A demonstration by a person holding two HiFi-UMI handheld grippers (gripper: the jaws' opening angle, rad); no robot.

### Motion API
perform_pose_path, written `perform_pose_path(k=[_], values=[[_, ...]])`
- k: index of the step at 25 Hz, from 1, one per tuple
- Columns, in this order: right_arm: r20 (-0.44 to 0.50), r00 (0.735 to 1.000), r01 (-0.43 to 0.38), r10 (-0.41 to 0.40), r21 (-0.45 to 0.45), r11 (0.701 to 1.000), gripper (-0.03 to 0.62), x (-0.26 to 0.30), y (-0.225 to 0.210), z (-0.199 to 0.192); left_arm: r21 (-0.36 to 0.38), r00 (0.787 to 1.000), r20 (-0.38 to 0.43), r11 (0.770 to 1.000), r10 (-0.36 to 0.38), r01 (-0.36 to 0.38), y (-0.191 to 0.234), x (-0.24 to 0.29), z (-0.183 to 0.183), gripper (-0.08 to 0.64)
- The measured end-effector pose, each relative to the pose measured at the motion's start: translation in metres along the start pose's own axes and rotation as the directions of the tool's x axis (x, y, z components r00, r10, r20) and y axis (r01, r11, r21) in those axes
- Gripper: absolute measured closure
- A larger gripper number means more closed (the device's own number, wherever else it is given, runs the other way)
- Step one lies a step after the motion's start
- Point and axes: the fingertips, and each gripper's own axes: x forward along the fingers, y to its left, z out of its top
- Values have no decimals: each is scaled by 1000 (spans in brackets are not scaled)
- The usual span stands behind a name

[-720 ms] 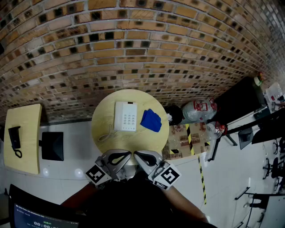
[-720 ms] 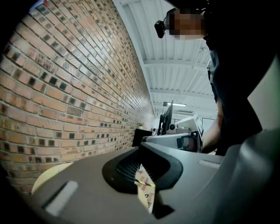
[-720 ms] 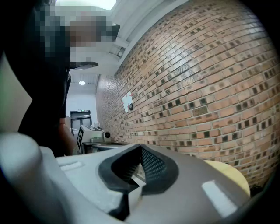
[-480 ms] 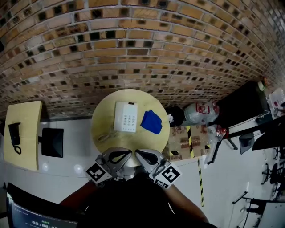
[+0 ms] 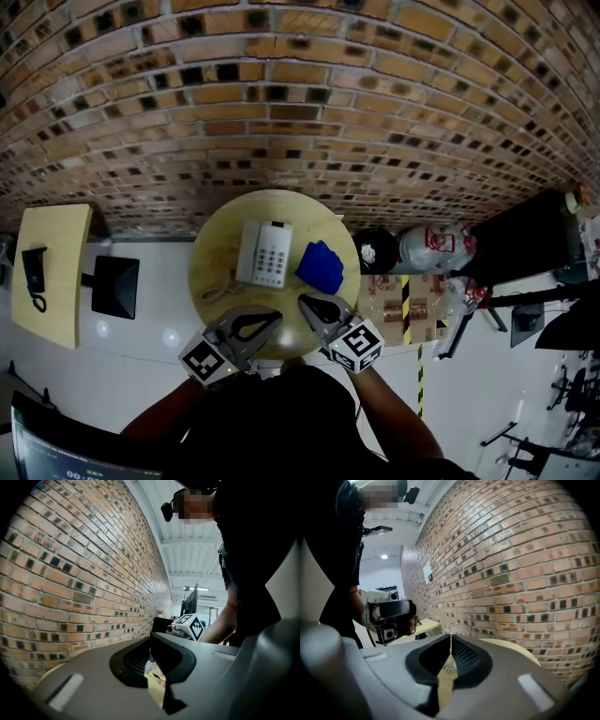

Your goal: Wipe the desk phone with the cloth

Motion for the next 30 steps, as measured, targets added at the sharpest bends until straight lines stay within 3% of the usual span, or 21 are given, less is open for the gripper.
perform_pose_path(k=[7, 9, 15, 25, 30], values=[[-158, 986, 50, -53, -24, 998, 569, 27, -80, -59, -14, 1000, -15, 1000, 21, -21, 21, 42, -8, 558], [-226, 973, 51, -52, -10, 999, 526, 36, -101, -84, -12, 999, -27, 1000, 24, -24, 26, 53, -11, 551], [-408, 911, 67, -61, 1, 998, 351, 59, -154, -153, -20, 996, -76, 998, 51, -52, 41, 70, -32, 551], [-603, 793, 92, -81, -12, 996, 262, 86, -209, -220, -37, 991, -107, 996, 78, -82, 57, 85, -52, 522], [-669, 740, 57, -74, -47, 997, 252, 92, -208, -242, -71, 989, -111, 992, 95, -103, 58, 83, -57, 522]])
